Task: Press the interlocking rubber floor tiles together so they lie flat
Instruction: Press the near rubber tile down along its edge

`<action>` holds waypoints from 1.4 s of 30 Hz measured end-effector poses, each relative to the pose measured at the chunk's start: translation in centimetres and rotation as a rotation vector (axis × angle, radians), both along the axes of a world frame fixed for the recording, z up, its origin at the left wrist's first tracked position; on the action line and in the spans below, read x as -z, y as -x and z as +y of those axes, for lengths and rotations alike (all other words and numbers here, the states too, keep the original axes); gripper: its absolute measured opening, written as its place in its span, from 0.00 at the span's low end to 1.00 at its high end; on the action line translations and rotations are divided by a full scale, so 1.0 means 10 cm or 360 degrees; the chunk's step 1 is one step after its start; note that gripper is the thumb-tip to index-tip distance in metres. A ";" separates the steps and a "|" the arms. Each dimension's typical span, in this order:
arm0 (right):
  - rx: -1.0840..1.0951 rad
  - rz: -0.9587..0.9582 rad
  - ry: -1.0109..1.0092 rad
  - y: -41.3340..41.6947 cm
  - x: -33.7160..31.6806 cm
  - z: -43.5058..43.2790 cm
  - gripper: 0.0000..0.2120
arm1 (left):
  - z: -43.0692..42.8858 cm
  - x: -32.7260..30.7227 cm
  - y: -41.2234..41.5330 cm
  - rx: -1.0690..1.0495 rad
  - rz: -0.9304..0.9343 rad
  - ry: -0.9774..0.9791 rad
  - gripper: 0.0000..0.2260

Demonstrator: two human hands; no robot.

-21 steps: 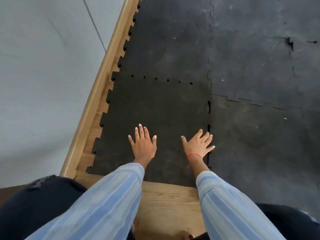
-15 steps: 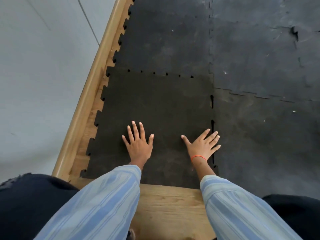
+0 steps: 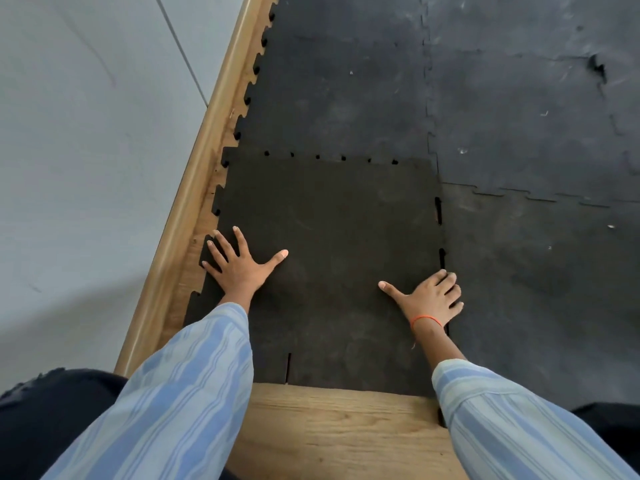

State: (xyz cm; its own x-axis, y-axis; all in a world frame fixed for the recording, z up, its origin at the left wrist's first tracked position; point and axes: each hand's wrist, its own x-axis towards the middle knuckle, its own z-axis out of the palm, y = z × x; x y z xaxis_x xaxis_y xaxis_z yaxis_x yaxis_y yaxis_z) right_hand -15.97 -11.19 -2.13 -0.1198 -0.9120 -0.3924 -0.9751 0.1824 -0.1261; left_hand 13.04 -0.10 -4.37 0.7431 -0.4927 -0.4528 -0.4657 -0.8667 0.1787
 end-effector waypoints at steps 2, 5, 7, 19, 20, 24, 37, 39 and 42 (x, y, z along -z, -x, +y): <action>0.0001 0.0011 -0.0015 -0.01 -0.02 -0.01 0.64 | -0.02 -0.01 -0.03 -0.0013 0.0021 0.0018 0.56; 0.0023 0.0026 -0.0002 -0.02 -0.06 -0.02 0.63 | -0.05 -0.05 -0.08 -0.0063 0.0062 0.0032 0.58; 0.0041 0.0023 0.0024 -0.02 -0.07 -0.01 0.63 | -0.06 -0.07 -0.16 -0.0086 0.0071 0.0035 0.58; -0.0066 0.0170 0.0169 0.18 -0.07 0.30 0.63 | -0.05 -0.08 -0.21 -0.0033 -0.0038 0.0080 0.58; -0.0058 0.0182 0.0162 0.19 -0.07 0.34 0.63 | -0.02 -0.09 -0.19 -0.0021 -0.0042 0.0069 0.58; -0.0016 0.0152 0.0178 0.23 -0.09 0.43 0.63 | 0.03 -0.08 -0.15 -0.0016 -0.0056 0.0058 0.58; 0.0060 -0.0007 0.0194 0.29 -0.07 0.46 0.65 | 0.13 -0.07 -0.11 -0.0059 -0.0063 0.0063 0.58; 0.0047 -0.0051 0.0183 0.30 -0.10 0.44 0.64 | 0.14 -0.07 -0.12 -0.0068 -0.0069 0.0055 0.58; 0.0020 -0.0118 0.0161 0.30 -0.13 0.41 0.63 | 0.14 -0.05 -0.14 -0.0102 -0.0054 0.0043 0.58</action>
